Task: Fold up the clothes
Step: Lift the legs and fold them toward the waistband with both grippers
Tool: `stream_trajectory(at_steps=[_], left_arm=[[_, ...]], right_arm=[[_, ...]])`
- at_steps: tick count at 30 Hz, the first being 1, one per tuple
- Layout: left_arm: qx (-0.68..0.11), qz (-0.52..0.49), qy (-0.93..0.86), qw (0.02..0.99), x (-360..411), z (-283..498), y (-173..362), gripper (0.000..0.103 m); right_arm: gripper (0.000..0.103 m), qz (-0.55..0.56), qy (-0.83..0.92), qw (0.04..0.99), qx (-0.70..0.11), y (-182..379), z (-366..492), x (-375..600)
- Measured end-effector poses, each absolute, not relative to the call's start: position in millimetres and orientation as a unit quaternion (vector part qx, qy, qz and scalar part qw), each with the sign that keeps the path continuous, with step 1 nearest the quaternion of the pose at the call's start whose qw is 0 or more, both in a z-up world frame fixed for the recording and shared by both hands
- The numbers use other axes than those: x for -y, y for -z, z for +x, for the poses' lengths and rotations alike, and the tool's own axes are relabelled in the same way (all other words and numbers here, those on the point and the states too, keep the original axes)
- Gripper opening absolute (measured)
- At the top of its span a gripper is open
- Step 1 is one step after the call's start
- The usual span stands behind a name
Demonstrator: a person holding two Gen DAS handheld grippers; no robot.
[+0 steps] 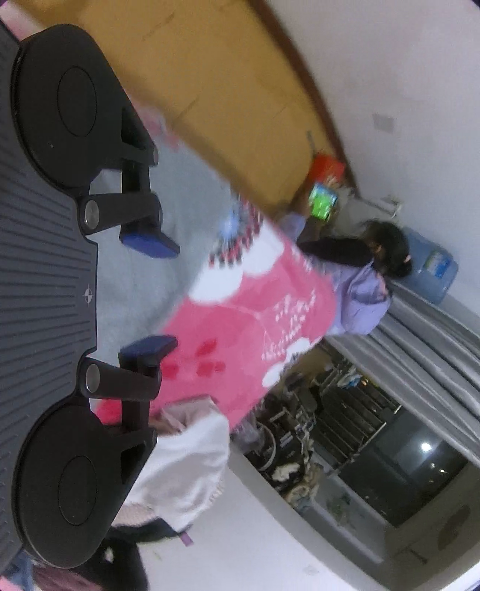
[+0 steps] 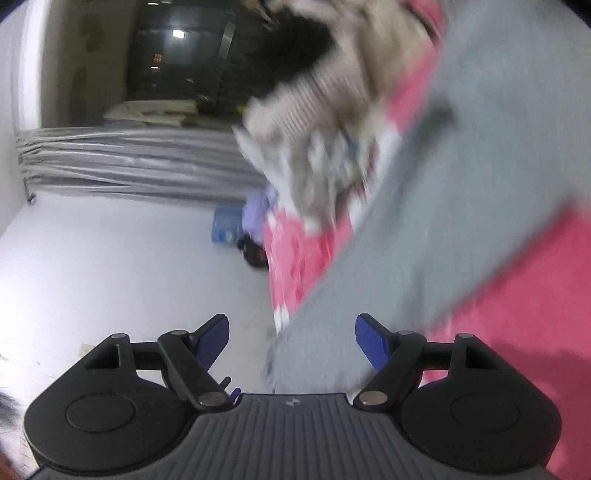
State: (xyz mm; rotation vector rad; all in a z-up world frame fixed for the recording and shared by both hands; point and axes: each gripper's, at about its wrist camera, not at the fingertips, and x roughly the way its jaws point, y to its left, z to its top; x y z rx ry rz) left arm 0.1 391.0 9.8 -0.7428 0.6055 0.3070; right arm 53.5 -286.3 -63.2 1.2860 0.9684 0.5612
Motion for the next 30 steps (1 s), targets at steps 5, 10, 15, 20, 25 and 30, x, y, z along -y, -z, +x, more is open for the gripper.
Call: stream_trajectory(at_steps=[5,10,15,20,25,30], left_arm=[[-0.308,-0.424,-0.165,0.835,-403.9,-51.9,37.9,0.056],[-0.248,-0.553,-0.19,0.772,-412.3,-72.4,95.9,0.059],[-0.236,-0.564,-0.201,0.765,-419.0,-41.5,123.7,0.067],[-0.183,-0.593,-0.212,0.755,-429.1,-19.8,143.1,0.067],[-0.191,-0.554,-0.237,0.775,-426.6,-0.7,137.6,0.067],[-0.189,-0.552,-0.277,0.764,-422.4,-3.2,131.1,0.04]], right_arm=[[0.08,0.584,-0.214,0.621,-0.476,124.4,54.6,226.0],[0.079,0.591,-0.189,0.621,-0.479,154.5,61.3,193.8],[0.077,0.621,-0.165,0.634,-0.43,168.6,72.9,185.3],[0.073,0.663,-0.15,0.636,-0.365,180.5,80.7,185.5],[0.066,0.681,-0.143,0.637,-0.331,187.6,87.1,181.1],[0.022,0.678,-0.105,0.644,-0.338,194.5,88.9,179.7]])
